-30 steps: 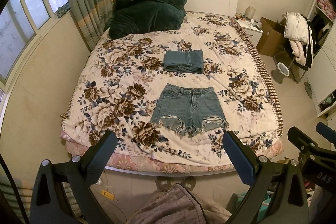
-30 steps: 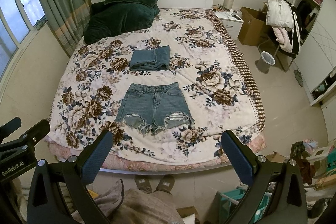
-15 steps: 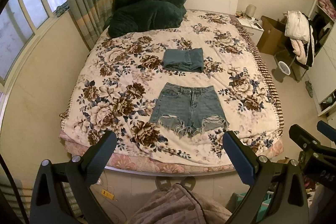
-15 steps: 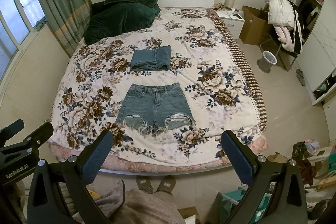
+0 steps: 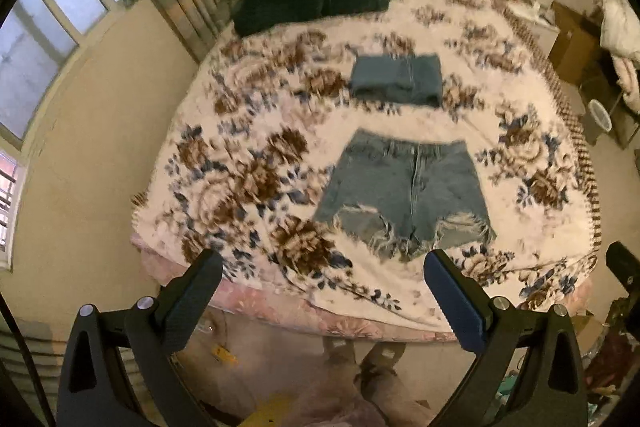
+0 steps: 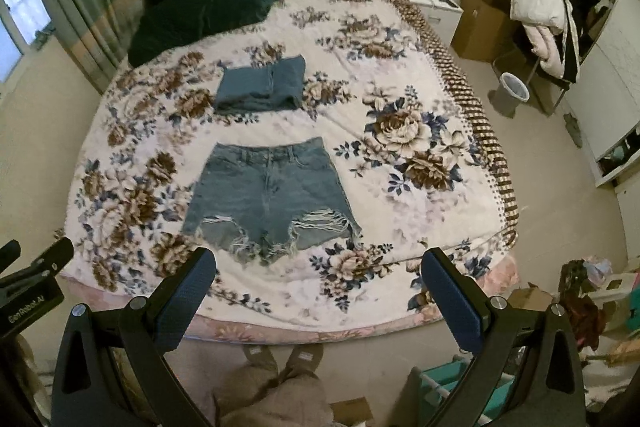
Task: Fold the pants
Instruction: 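Lower both tools to the shorts and grasp the frayed leg hems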
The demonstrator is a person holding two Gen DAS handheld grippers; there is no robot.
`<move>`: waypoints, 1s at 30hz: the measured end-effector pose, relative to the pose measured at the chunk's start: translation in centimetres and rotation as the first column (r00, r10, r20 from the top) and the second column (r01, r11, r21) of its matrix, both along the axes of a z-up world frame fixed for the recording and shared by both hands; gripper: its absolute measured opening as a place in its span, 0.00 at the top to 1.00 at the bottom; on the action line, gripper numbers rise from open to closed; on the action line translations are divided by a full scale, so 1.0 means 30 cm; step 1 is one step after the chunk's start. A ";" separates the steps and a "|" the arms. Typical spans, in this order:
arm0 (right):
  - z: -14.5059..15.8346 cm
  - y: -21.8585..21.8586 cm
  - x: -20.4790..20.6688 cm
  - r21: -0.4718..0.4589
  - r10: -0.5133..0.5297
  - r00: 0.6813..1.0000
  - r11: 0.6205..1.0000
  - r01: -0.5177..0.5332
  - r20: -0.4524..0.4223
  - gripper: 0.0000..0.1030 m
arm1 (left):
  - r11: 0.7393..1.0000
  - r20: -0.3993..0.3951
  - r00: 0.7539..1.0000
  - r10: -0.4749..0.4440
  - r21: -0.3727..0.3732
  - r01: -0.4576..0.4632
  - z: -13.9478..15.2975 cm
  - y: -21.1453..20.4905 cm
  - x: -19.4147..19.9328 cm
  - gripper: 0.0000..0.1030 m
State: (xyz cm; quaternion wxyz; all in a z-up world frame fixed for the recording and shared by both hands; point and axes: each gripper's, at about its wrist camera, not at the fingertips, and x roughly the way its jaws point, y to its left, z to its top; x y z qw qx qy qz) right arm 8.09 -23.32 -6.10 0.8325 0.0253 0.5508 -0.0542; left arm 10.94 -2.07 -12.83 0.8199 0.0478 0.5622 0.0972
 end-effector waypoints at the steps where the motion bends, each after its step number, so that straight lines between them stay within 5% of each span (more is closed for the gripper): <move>1: -0.045 -0.009 0.023 -0.007 0.005 1.000 1.000 -0.005 -0.005 0.00 | 1.000 -0.022 1.000 0.002 0.005 -0.002 -0.049 -0.012 0.020 0.00; 9: -0.477 -0.093 0.271 0.048 0.033 0.992 0.998 -0.028 -0.118 0.00 | 1.000 -0.130 0.992 0.005 0.006 -0.005 -0.369 -0.063 0.204 0.00; 16: -0.815 -0.221 0.494 0.140 0.039 0.976 0.990 -0.009 -0.215 0.00 | 0.987 -0.129 0.992 -0.012 0.158 0.033 -0.686 -0.171 0.370 0.00; 18: -0.899 -0.285 0.548 0.178 0.058 0.973 0.984 -0.018 -0.225 0.04 | 0.976 -0.152 0.988 -0.013 0.213 0.046 -0.787 -0.235 0.394 0.00; 20: -0.979 -0.351 0.599 0.250 0.088 0.966 0.968 -0.025 -0.245 0.22 | 0.968 -0.176 0.984 -0.003 0.247 0.047 -0.886 -0.301 0.413 0.00; 25: -1.258 -0.528 0.755 0.444 0.210 0.916 0.895 -0.040 -0.341 0.28 | 0.964 -0.225 0.973 0.048 0.266 0.015 -1.091 -0.496 0.429 0.00; 30: -1.544 -0.656 0.916 0.511 0.318 0.841 0.857 -0.057 -0.438 0.27 | 0.979 -0.289 0.944 0.157 0.174 -0.109 -1.243 -0.710 0.438 0.00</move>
